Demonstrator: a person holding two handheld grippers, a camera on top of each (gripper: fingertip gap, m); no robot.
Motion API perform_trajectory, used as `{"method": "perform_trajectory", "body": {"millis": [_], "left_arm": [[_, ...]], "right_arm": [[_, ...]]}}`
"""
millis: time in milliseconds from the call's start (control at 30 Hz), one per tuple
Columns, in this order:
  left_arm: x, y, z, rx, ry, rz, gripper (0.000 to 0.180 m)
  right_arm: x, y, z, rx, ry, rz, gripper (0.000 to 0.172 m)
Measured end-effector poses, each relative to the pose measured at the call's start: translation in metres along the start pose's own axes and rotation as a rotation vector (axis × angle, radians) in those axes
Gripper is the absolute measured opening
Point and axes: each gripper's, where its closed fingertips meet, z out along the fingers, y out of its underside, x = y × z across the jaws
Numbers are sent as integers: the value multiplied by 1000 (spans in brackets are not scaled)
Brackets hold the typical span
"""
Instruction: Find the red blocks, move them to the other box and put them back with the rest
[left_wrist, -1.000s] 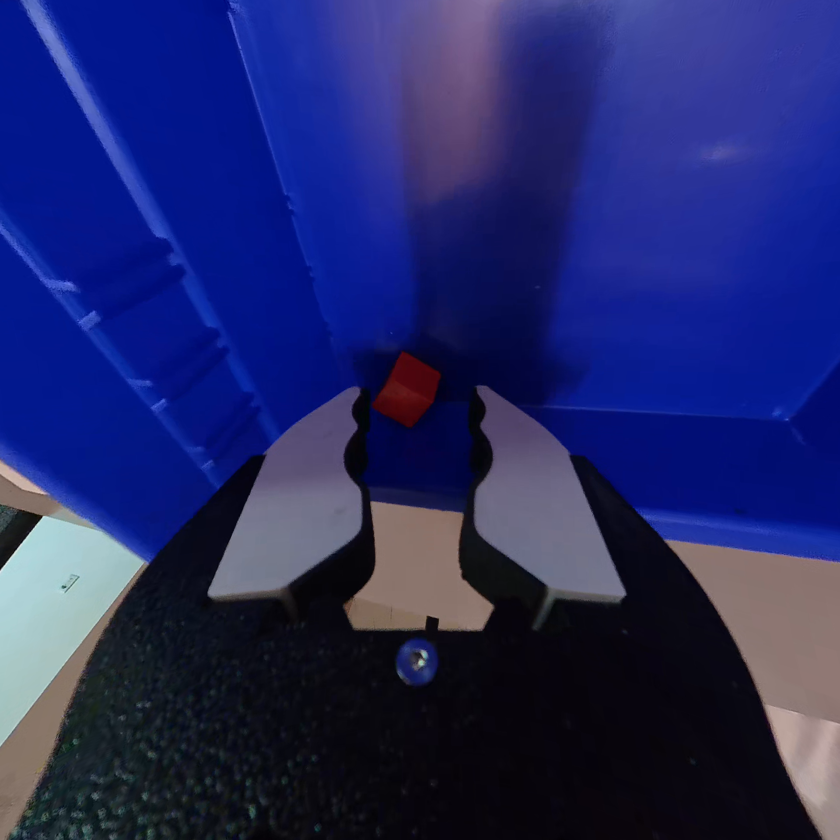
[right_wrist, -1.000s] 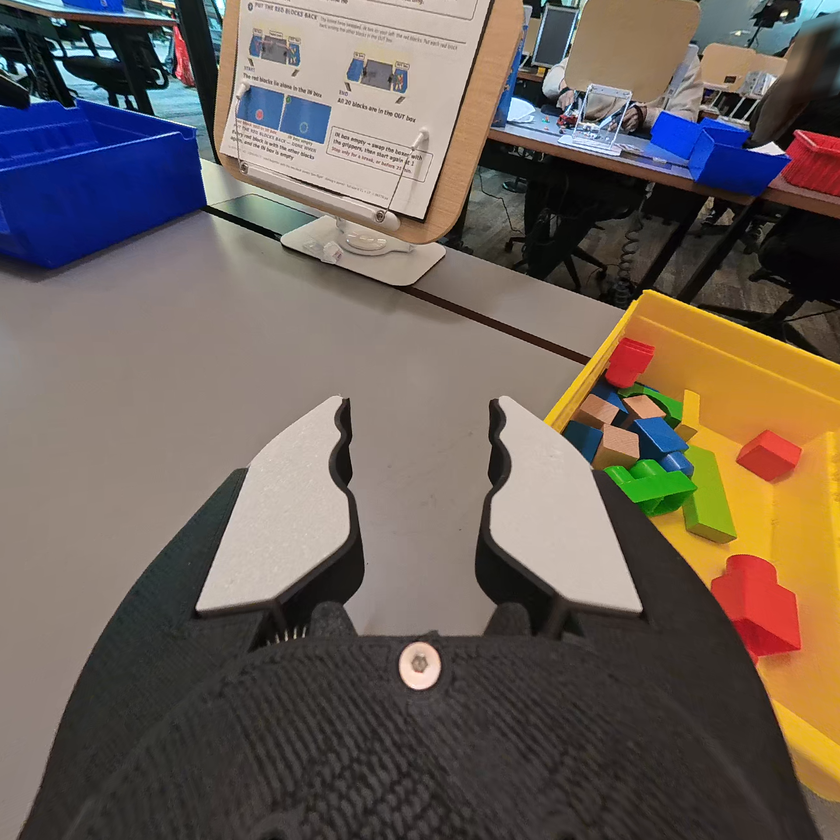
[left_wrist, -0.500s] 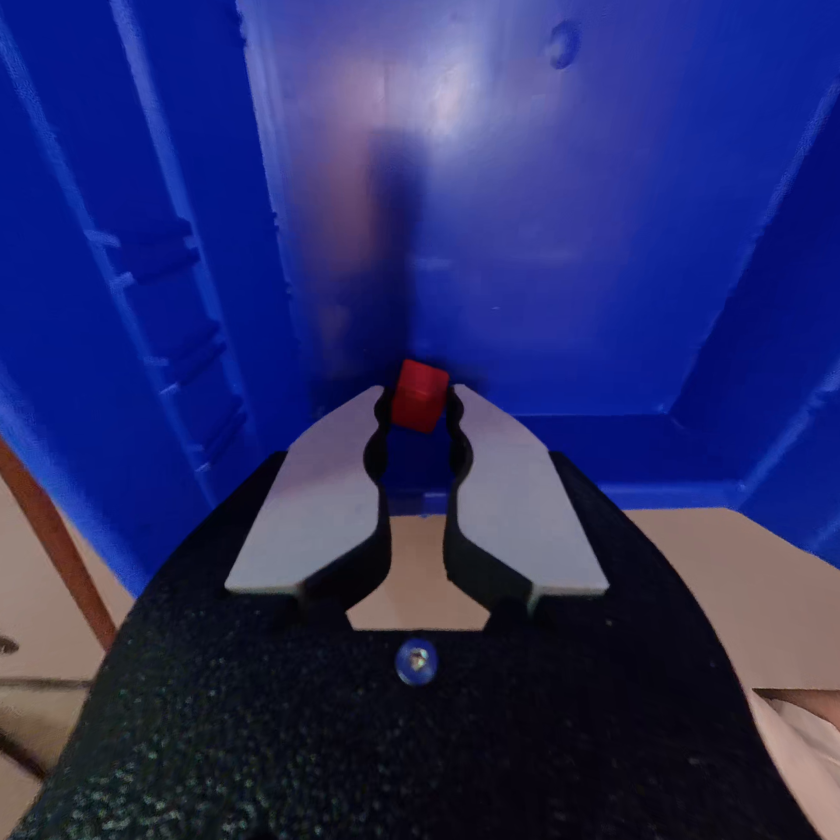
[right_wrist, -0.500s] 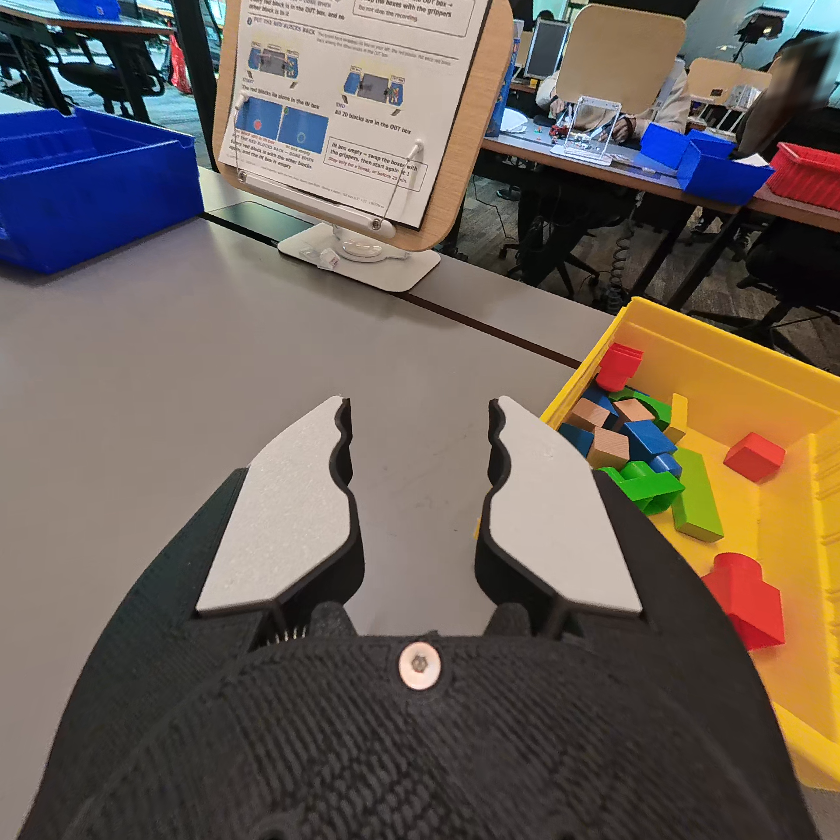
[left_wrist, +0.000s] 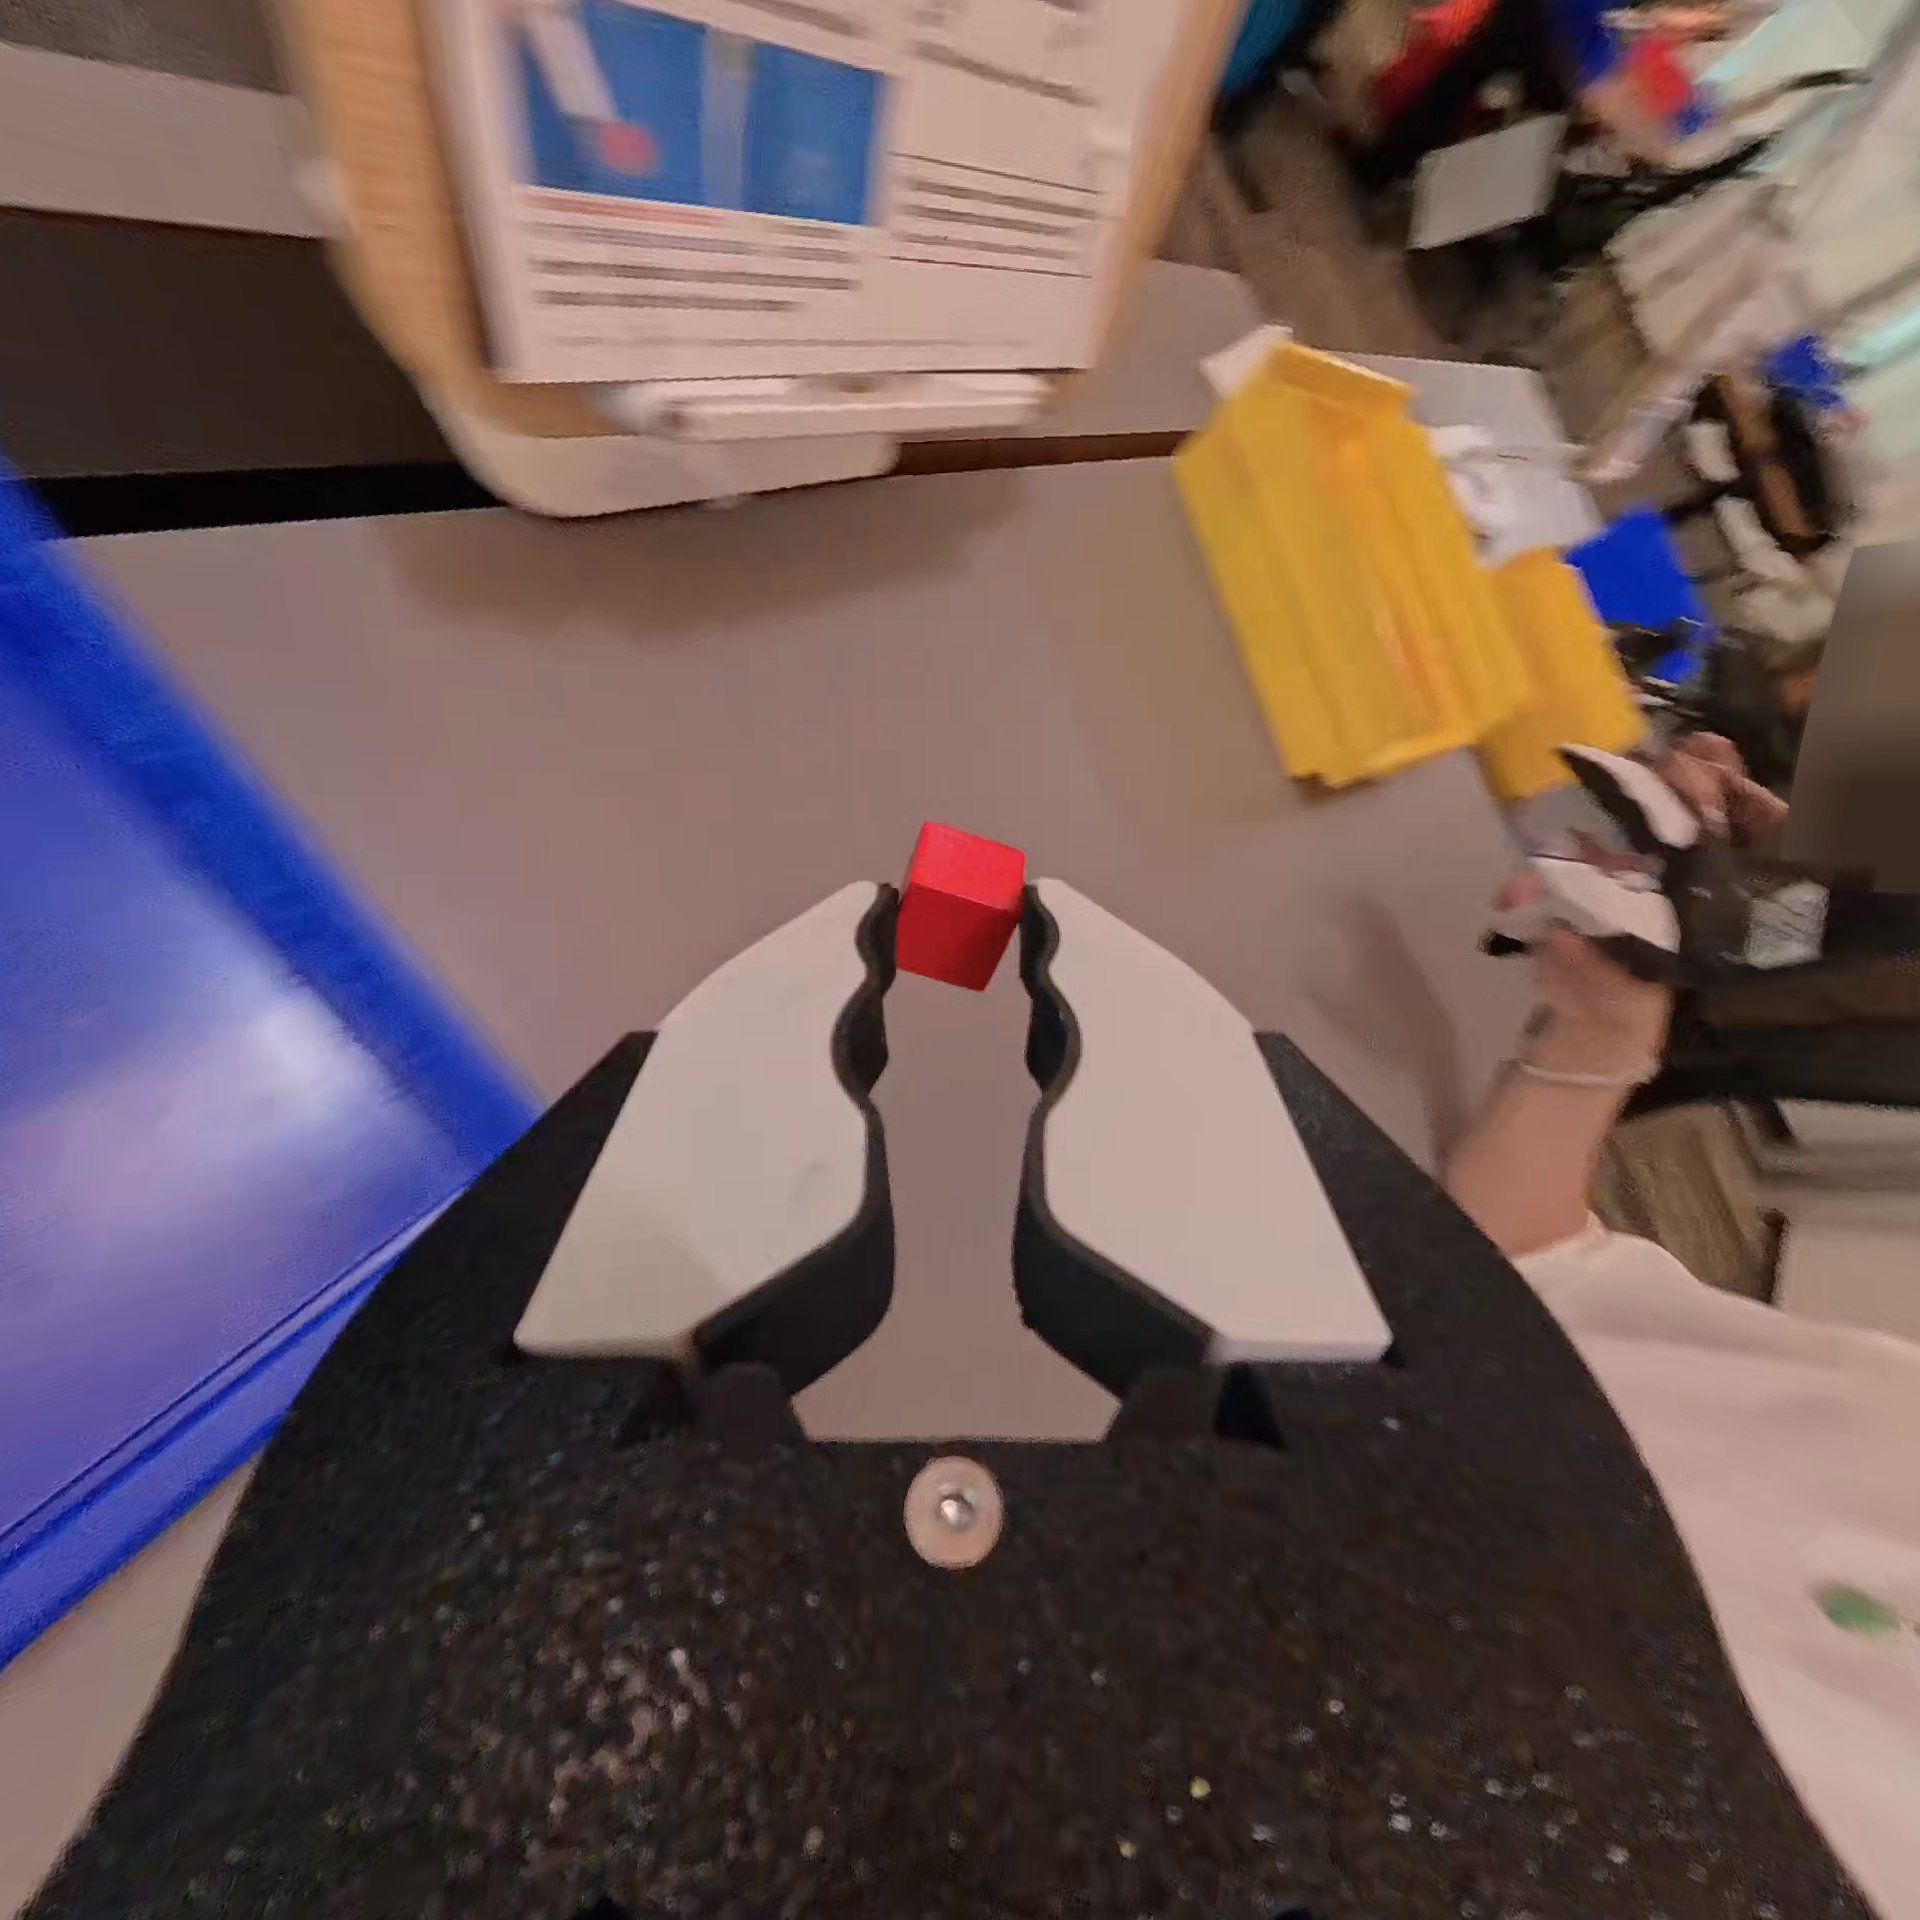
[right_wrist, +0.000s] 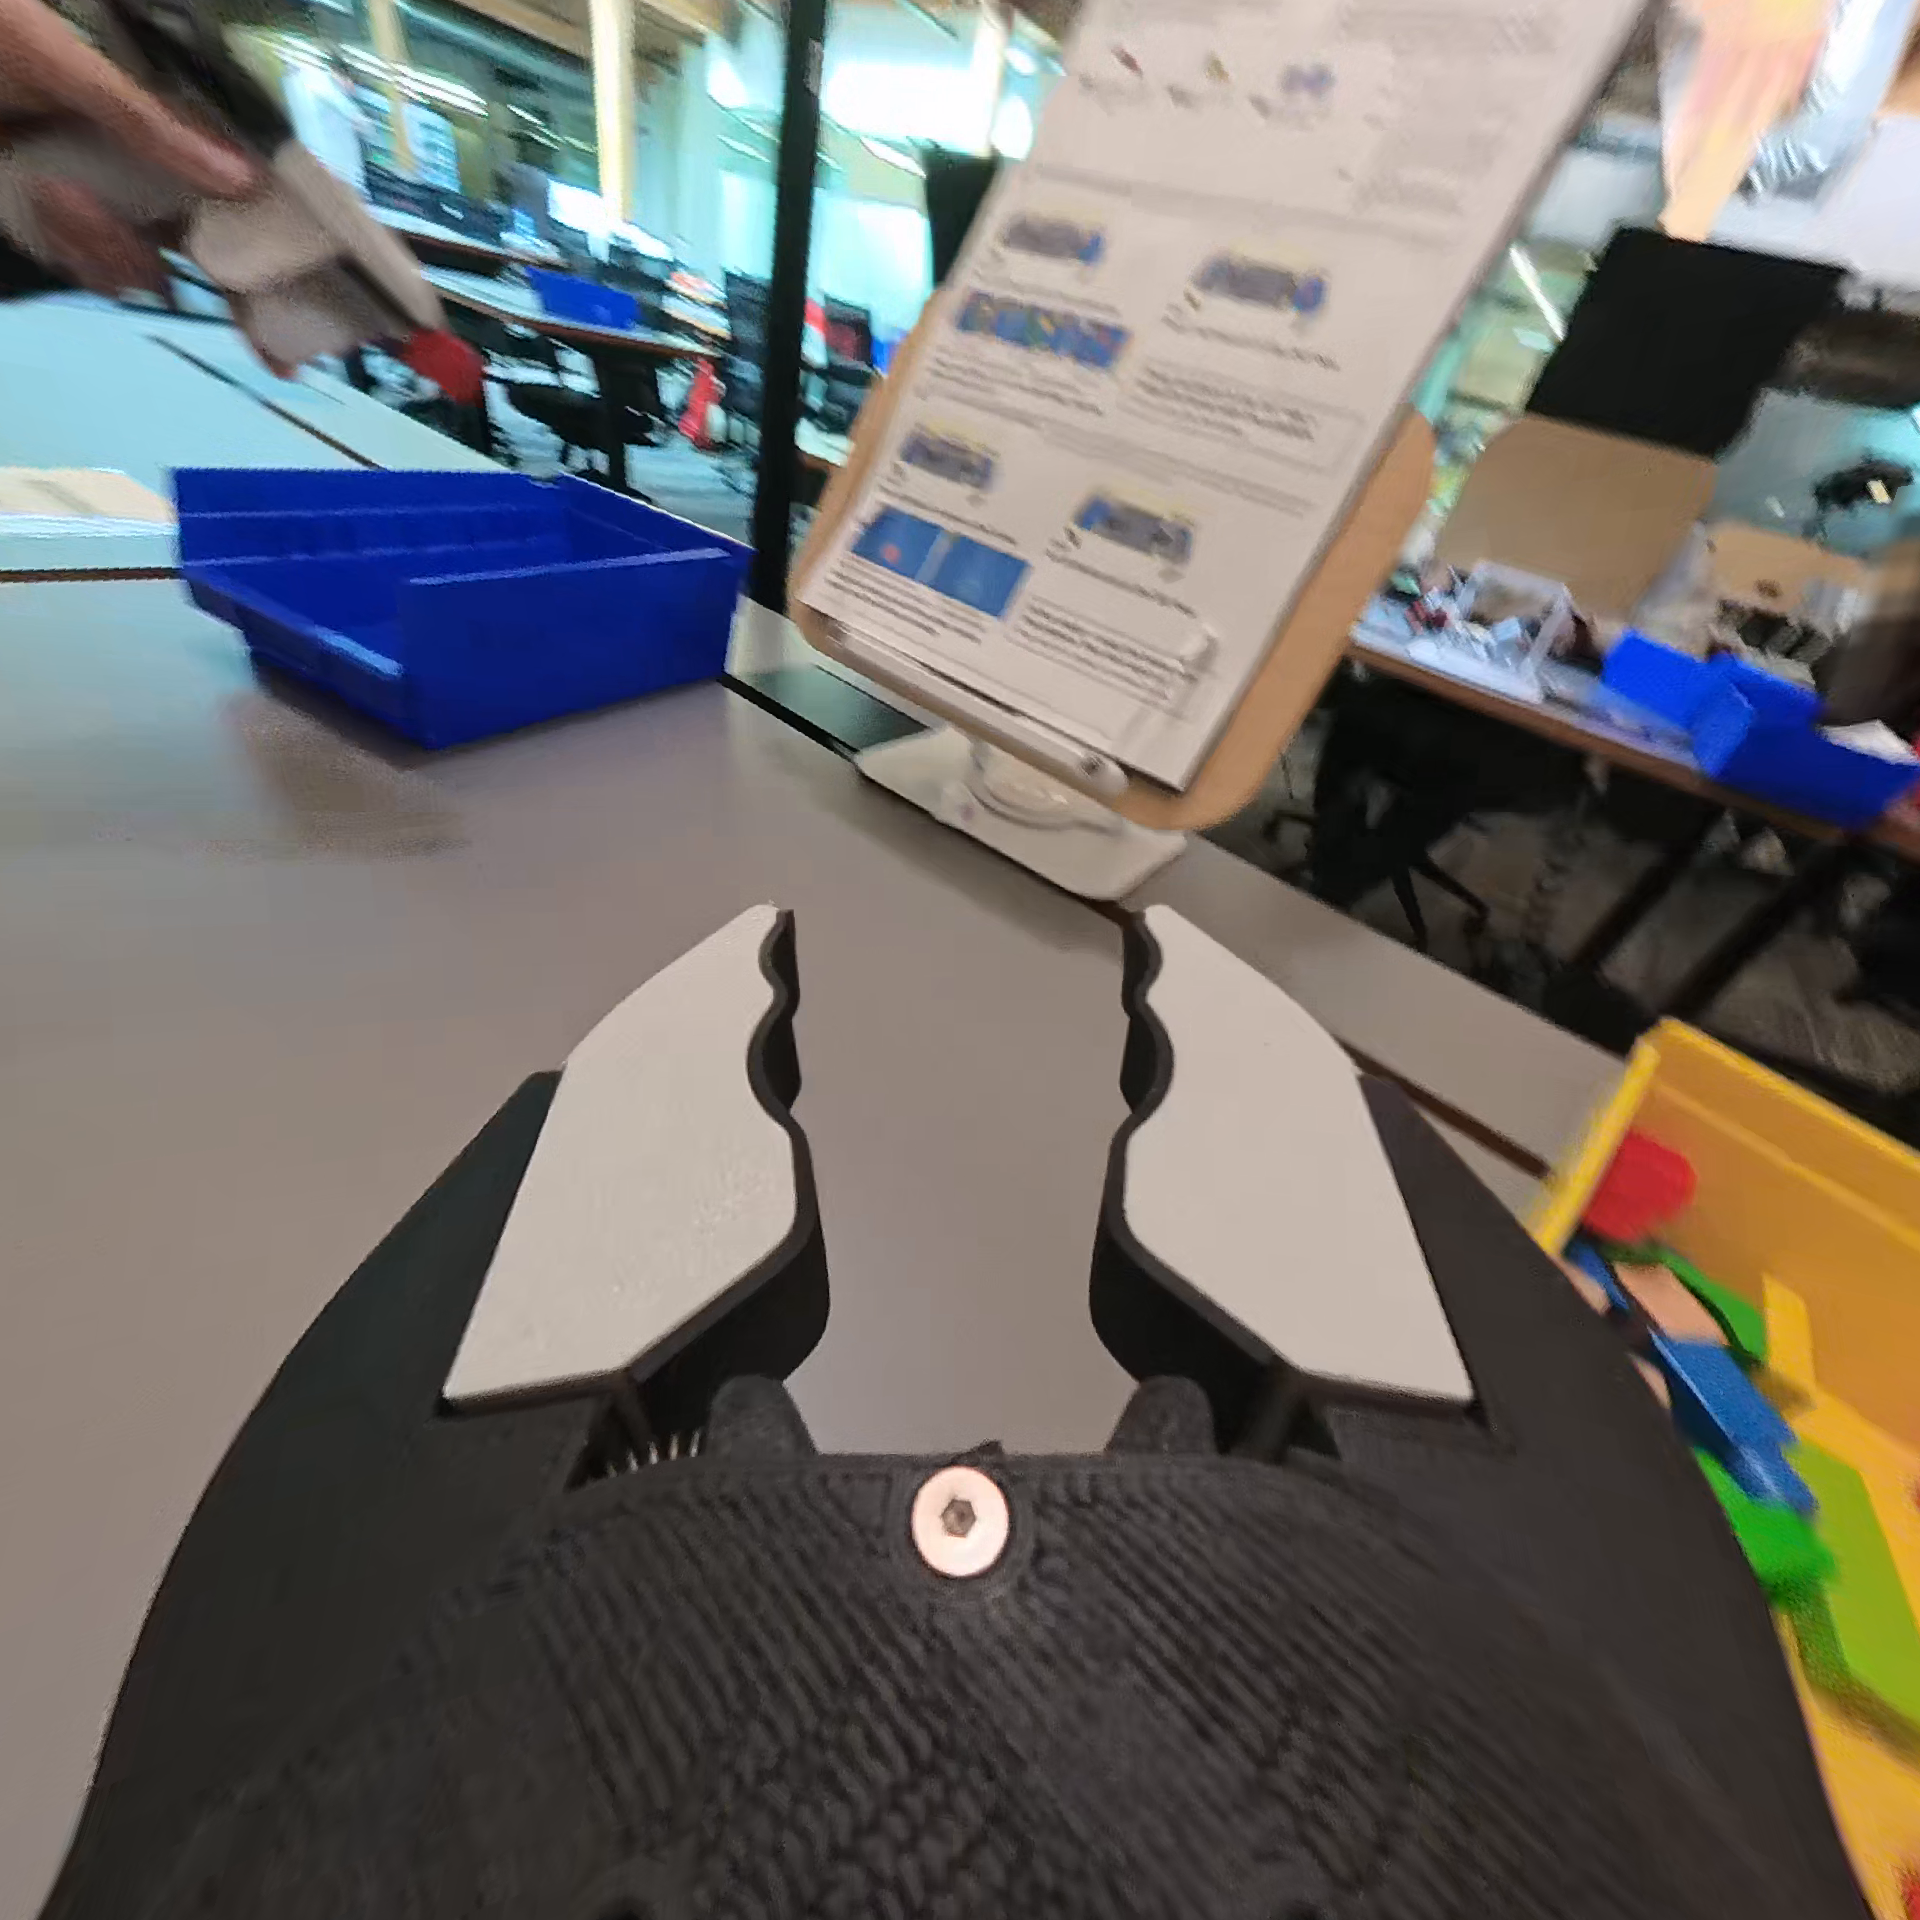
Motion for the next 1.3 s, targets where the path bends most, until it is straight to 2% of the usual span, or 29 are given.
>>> {"method": "perform_trajectory", "body": {"millis": [133,267,467,633,767,967,1067,1133,1300], "left_arm": [[91,32,52,-27,309,71,22],[167,77,98,-130,607,79,22],[228,120,133,-260,811,78,22],[246,135,145,-313,846,63,22],[247,139,153,-332,846,19,22],[249,139,153,-309,896,-23,22],[243,131,159,-225,876,5,21],[230,124,170,-137,773,53,33],[165,121,204,10,360,243,55]], "right_arm": [[-54,-22,4,139,-202,-199,63],[-83,-34,2,231,-272,-303,63],[-100,-25,0,219,-304,-491,59],[-117,-23,-7,261,-386,-555,47],[-116,-20,-5,261,-358,-619,21],[-115,-21,-7,254,-390,-562,22],[-108,-19,-1,211,-365,-504,21],[-93,-19,2,172,-302,-452,22],[-29,-14,-10,54,-103,-256,22]]}}
